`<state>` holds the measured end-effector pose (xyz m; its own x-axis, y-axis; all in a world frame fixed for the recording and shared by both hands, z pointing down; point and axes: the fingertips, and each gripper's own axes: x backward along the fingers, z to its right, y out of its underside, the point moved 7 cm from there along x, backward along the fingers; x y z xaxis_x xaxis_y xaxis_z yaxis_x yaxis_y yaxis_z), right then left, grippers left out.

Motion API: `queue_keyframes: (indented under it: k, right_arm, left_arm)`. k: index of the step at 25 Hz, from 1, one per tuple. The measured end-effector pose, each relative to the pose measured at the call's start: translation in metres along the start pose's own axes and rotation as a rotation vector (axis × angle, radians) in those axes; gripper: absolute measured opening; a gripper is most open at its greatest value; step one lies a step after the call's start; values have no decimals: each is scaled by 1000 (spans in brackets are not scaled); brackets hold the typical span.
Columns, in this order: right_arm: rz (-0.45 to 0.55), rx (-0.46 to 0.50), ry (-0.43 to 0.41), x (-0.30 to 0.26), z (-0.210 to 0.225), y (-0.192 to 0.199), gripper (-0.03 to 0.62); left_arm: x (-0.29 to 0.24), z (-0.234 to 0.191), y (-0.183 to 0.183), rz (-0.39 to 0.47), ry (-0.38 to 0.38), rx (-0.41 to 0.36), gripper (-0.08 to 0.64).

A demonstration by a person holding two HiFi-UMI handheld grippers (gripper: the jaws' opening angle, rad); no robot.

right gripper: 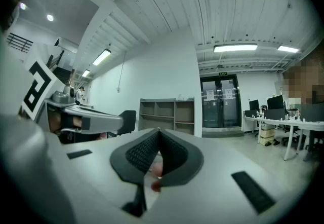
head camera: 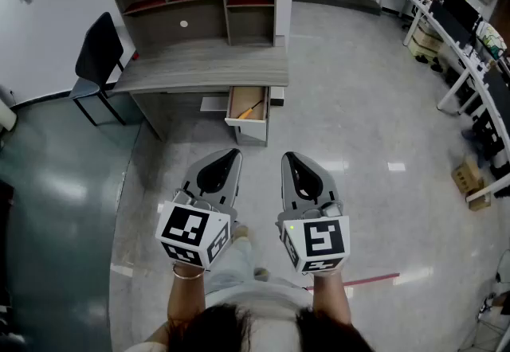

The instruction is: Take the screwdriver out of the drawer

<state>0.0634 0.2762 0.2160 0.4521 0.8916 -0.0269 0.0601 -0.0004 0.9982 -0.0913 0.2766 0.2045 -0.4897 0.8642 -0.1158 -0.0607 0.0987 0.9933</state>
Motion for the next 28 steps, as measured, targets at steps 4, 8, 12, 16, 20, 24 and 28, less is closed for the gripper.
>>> queue_keyframes:
  k: [4,8,12,16,20,24,28]
  right_arm:
    - [9,-10,7,-21,7,-2,26]
    - [-5,-23,7,-41,13,-4,26]
    - [-3,-31,20,-63,16,-6,26]
    - [-8,-29,36,-86,15,-8,26]
    - [-4,-24,49,-110,14,-12,26]
    - [-3,-19,70,-136,12,-15,26]
    - [2,-21,95,-159,10,-16,26]
  left_arm:
    - [-20,-16,-2,-4,11,-1,17]
    - [-37,-32,-8,-7,17,0,17]
    - [-50,-50,-10,-10,30,-3,17]
    - [-64,-72,-9,-15,46,-1,17]
    - [-76,-93,-12,-16,61,-3,17]
    - [-88,-119,-12,-13,77,4,17]
    - [-99,-146,-10,-11,84,5,17]
